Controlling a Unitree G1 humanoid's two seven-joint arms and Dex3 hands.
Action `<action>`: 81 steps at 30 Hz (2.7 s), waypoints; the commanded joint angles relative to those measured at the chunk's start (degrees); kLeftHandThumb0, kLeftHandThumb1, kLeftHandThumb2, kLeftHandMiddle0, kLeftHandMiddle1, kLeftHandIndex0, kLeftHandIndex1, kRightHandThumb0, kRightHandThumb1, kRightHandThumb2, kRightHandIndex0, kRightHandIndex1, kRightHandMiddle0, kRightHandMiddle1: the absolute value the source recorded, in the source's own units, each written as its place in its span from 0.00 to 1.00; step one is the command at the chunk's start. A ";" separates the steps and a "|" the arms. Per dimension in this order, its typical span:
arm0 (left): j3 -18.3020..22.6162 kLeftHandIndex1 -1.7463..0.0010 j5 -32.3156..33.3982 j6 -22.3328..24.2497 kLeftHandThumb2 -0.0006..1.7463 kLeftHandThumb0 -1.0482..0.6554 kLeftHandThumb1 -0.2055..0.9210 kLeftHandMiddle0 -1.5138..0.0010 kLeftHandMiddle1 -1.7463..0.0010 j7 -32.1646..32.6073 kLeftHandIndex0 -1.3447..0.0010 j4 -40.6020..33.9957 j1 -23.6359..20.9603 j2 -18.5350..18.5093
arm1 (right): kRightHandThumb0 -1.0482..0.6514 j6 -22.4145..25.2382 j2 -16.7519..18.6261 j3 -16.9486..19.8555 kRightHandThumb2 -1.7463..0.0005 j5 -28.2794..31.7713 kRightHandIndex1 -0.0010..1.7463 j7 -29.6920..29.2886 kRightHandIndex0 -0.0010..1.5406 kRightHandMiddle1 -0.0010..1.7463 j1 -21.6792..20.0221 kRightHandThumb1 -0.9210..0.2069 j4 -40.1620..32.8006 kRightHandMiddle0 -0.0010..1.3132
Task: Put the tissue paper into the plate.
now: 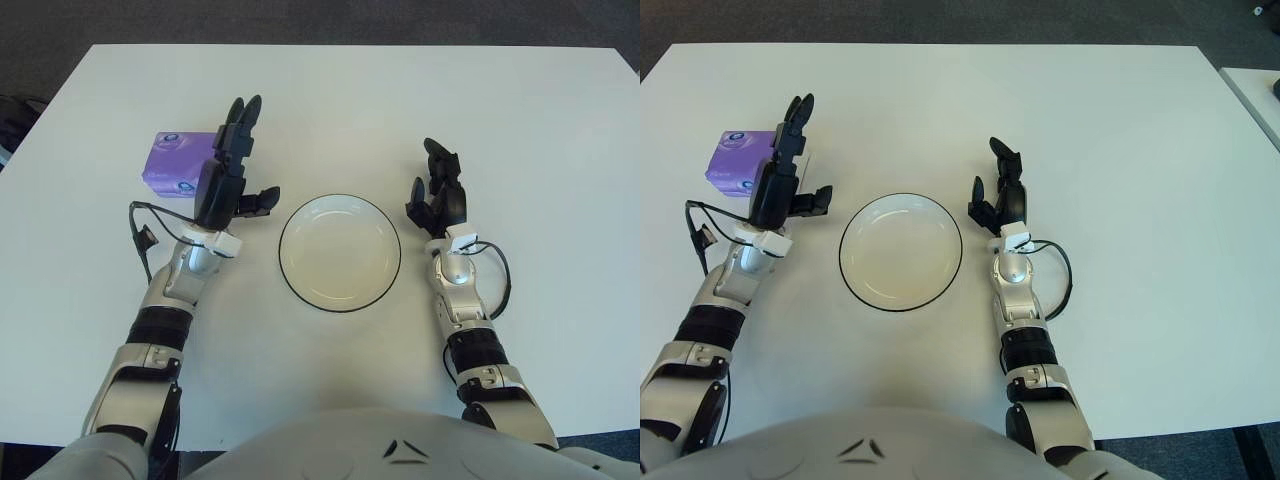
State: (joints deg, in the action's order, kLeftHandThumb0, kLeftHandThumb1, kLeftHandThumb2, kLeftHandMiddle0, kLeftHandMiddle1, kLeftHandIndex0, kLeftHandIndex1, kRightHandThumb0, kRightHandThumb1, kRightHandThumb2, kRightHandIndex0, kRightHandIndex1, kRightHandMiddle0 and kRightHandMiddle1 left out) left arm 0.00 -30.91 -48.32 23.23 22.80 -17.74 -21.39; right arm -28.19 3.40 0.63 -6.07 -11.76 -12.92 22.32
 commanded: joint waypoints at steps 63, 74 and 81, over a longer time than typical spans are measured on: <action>-1.23 1.00 -6.21 31.77 0.08 0.00 0.96 1.00 1.00 -56.18 1.00 -24.12 -11.71 -39.71 | 0.29 -3.68 -0.84 0.93 0.55 0.83 0.12 0.24 0.18 0.37 -0.77 0.00 17.97 0.00; -9.22 1.00 -11.61 22.41 0.08 0.00 0.97 1.00 1.00 -54.77 1.00 -13.30 -19.57 -39.62 | 0.30 -5.64 -1.29 1.62 0.55 1.40 0.12 0.74 0.18 0.36 -1.62 0.00 20.18 0.00; -14.41 1.00 -16.20 19.68 0.08 0.00 0.99 1.00 1.00 -50.10 1.00 -5.39 -20.69 -36.27 | 0.30 -6.16 -1.59 1.83 0.55 1.90 0.12 1.02 0.18 0.36 -1.84 0.00 20.85 0.00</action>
State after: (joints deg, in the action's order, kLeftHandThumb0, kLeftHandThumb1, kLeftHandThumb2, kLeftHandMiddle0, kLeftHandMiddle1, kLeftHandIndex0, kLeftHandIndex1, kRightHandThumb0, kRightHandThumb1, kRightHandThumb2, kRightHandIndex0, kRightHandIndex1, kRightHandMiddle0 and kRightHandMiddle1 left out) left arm -11.52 -44.24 -27.28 -29.66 13.06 -38.31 -59.16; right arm -33.11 2.38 2.28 -3.51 -11.00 -21.91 35.42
